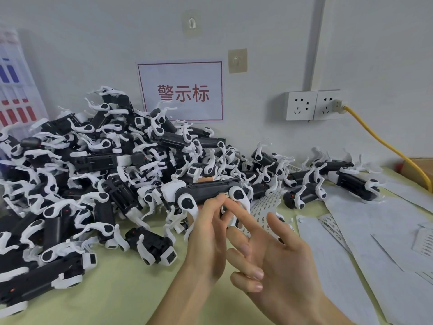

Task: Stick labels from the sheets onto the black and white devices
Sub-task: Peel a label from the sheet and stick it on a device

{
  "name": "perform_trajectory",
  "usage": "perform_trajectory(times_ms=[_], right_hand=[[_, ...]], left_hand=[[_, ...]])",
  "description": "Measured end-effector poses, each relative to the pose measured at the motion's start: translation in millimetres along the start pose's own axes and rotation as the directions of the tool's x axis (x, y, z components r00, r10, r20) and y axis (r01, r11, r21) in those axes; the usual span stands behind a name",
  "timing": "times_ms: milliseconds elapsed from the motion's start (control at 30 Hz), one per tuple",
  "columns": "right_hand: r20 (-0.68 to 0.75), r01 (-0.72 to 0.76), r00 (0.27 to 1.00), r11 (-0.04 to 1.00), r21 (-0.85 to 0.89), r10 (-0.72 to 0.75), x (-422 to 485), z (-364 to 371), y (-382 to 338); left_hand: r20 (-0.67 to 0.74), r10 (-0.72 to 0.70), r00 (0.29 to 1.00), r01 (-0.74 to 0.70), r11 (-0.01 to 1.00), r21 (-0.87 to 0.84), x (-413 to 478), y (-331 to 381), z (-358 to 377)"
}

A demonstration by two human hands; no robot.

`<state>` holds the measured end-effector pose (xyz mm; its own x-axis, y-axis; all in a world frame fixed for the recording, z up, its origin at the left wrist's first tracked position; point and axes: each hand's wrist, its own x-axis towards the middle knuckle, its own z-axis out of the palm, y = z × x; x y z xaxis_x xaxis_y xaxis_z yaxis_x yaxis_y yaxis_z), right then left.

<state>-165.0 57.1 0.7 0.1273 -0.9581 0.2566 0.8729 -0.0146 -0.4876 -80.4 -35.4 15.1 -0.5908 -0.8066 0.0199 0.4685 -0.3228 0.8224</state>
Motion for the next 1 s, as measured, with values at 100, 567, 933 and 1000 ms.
perform_trajectory(times_ms=[100,567,933,1000], right_hand=[[0.005,0.000,1.000,1.000,-0.003,0.000,0.2,0.2,0.9],[0.030,0.030,0.999,1.000,-0.005,-0.029,-1.2,-1.9,2.3],[-0.181,0.315,0.928,0.945,-0.089,-0.326,-11.9,-1.6,-36.8],[-0.263,0.372,0.868,0.903,-0.215,-0.421,-12.4,-2.3,-46.1]], left_hand=[[-0.068,-0.015,0.998,0.015,1.000,-0.009,-0.2,-2.7,-0.9],[-0.188,0.081,0.979,-0.088,0.996,-0.030,8.3,-1.4,-2.1],[-0.048,0.137,0.989,-0.140,0.987,-0.074,13.0,-4.1,0.8],[-0.050,0.147,0.988,-0.148,0.988,-0.032,12.7,-7.6,1.4]])
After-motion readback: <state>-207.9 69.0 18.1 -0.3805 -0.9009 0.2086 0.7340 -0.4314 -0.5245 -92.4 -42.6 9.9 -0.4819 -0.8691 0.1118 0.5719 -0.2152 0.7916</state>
